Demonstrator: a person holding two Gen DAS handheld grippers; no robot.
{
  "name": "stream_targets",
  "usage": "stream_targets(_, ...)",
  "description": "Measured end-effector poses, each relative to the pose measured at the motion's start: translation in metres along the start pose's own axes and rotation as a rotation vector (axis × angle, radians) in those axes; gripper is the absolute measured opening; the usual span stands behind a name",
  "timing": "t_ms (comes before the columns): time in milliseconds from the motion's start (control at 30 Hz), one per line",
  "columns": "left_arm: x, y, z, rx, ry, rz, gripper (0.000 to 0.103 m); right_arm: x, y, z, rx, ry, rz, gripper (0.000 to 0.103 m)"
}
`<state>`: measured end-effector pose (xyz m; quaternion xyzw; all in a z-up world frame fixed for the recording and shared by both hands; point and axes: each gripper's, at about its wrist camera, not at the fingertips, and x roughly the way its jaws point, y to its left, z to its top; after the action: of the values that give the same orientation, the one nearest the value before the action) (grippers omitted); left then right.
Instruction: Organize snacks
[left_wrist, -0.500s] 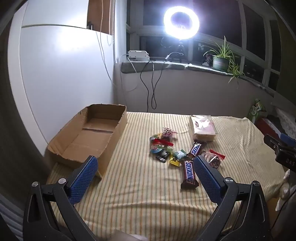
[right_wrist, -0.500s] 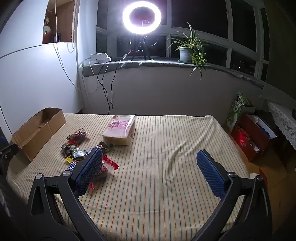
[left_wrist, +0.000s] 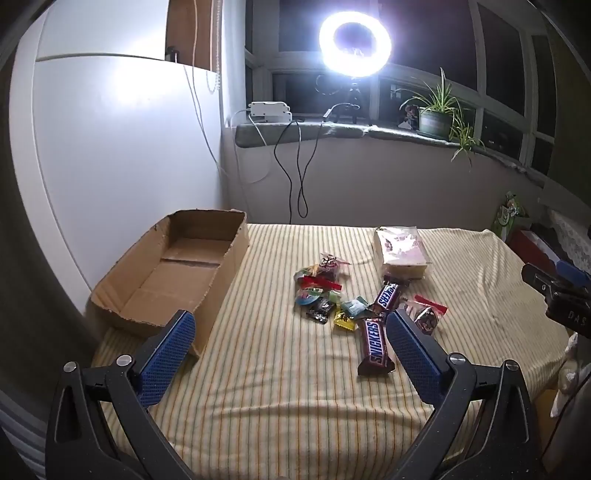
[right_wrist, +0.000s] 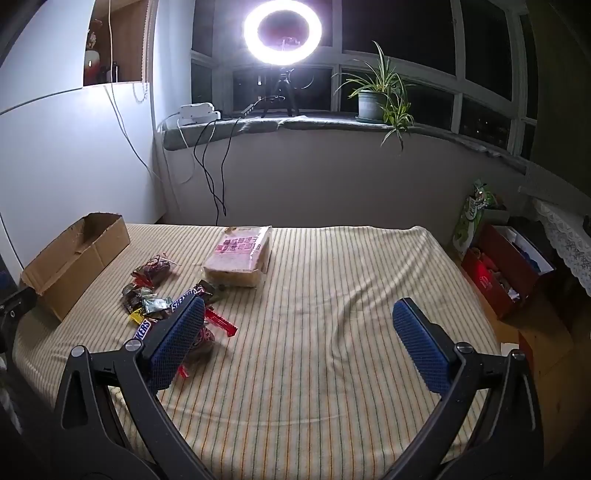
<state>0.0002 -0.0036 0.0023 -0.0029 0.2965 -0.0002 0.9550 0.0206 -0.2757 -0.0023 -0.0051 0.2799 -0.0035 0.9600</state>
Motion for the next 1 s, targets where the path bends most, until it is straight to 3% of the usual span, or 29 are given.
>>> stream_targets(1000,-0.0018,-0.0039,-0.0026,0.005,-0.010,-0.017,0.102,0.0017,0.0025,-0.0019,0.011,0.016,0.009,0.103)
